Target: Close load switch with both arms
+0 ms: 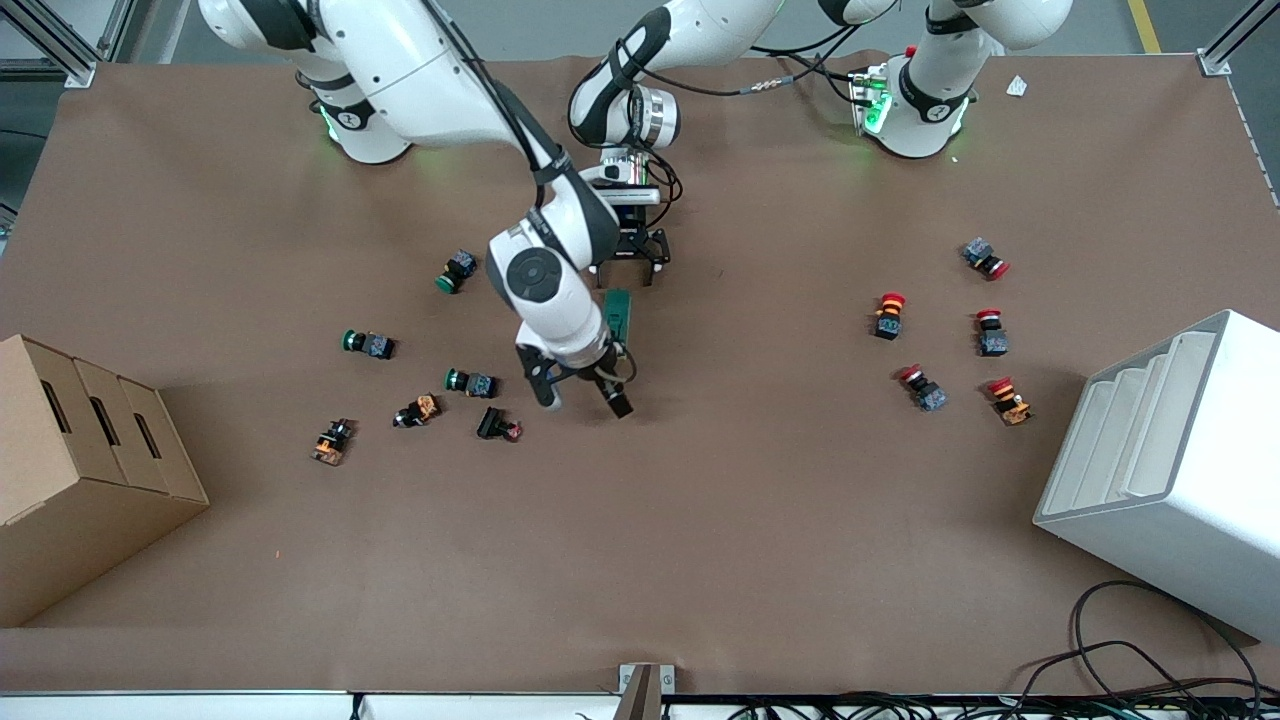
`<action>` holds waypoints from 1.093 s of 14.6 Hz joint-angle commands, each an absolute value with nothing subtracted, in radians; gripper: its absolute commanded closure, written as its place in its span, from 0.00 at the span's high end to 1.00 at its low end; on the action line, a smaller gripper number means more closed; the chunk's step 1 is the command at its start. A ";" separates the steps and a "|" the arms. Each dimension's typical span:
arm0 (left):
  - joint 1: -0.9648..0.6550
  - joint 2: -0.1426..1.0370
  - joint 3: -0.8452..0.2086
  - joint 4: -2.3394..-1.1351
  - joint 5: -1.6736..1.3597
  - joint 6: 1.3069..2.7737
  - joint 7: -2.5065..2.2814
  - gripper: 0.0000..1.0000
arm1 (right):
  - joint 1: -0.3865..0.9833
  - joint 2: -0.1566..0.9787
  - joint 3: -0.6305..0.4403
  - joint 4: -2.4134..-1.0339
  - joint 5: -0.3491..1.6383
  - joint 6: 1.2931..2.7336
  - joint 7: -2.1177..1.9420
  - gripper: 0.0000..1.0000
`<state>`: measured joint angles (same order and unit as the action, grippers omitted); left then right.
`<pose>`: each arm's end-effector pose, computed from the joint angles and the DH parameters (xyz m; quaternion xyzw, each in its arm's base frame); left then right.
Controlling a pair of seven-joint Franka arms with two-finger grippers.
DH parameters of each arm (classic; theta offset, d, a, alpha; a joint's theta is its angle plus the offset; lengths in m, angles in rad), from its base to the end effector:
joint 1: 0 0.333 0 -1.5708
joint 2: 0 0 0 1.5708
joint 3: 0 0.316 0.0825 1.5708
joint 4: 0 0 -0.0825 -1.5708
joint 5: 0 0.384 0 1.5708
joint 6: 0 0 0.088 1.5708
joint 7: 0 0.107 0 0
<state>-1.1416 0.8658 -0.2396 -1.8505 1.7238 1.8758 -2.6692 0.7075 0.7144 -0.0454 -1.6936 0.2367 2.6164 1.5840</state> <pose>0.1831 -0.5614 0.0575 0.8297 0.0052 0.5581 0.0100 0.5496 0.4265 0.2014 -0.8465 0.5191 0.0047 0.1183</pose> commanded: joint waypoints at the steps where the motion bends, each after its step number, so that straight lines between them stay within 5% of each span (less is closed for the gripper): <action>1: -1.132 0.904 -0.218 -1.828 1.720 1.885 -2.668 1.00 | 0.640 0.719 -0.034 -1.605 0.218 2.472 1.495 1.00; 10: -1.132 0.813 -0.230 -1.830 1.686 1.875 -2.619 1.00 | 0.312 0.445 -0.043 -1.592 0.063 1.973 0.558 1.00; 16: -1.106 0.614 -0.230 -1.832 1.468 1.907 -2.383 1.00 | 0.097 0.200 -0.048 -1.592 -0.009 1.645 0.125 1.00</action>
<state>-1.1277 0.7019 -0.2275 -1.8027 1.5215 1.8794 -2.4515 0.1497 0.2932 -0.0678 -1.5463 0.0139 1.7005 0.1965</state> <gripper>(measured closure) 0.000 0.000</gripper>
